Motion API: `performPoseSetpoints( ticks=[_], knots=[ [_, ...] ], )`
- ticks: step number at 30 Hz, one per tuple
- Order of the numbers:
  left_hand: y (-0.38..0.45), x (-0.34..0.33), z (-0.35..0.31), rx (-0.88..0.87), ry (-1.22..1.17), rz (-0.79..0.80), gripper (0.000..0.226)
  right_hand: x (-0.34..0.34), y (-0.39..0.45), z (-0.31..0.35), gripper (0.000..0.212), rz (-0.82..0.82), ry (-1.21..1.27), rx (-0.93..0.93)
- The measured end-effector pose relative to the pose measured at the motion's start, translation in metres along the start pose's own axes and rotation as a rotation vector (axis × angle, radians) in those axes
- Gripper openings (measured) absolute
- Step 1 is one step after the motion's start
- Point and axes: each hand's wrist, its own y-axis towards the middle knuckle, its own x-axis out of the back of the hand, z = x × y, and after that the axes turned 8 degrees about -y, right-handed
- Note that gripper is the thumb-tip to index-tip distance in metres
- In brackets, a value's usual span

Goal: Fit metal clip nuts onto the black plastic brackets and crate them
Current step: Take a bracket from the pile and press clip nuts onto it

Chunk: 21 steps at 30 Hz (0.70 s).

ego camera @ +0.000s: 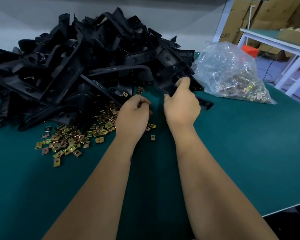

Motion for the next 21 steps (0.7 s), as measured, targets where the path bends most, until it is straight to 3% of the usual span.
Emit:
performPoseSetpoints(
  ticks=[3,7,12,17,21],
  knots=[
    [0.001,0.0,0.002,0.006,0.002,0.024,0.025,0.002,0.003,-0.008,0.024,-0.064,0.12,-0.041],
    [0.002,0.001,-0.001,0.014,-0.059,0.009,0.029,0.002,0.001,-0.001,0.029,-0.119,0.554,-0.052],
    [0.004,0.007,-0.014,0.097,-0.404,-0.013,0.048,0.002,0.001,0.01,0.041,-0.082,1.006,-0.128],
    [0.006,0.021,-0.021,0.262,-0.742,0.098,0.064,0.002,0.005,0.012,0.046,0.175,1.367,-0.181],
    [0.005,0.031,-0.025,0.281,-0.755,0.206,0.049,0.002,-0.001,0.013,0.039,0.423,1.356,-0.037]
  ],
)
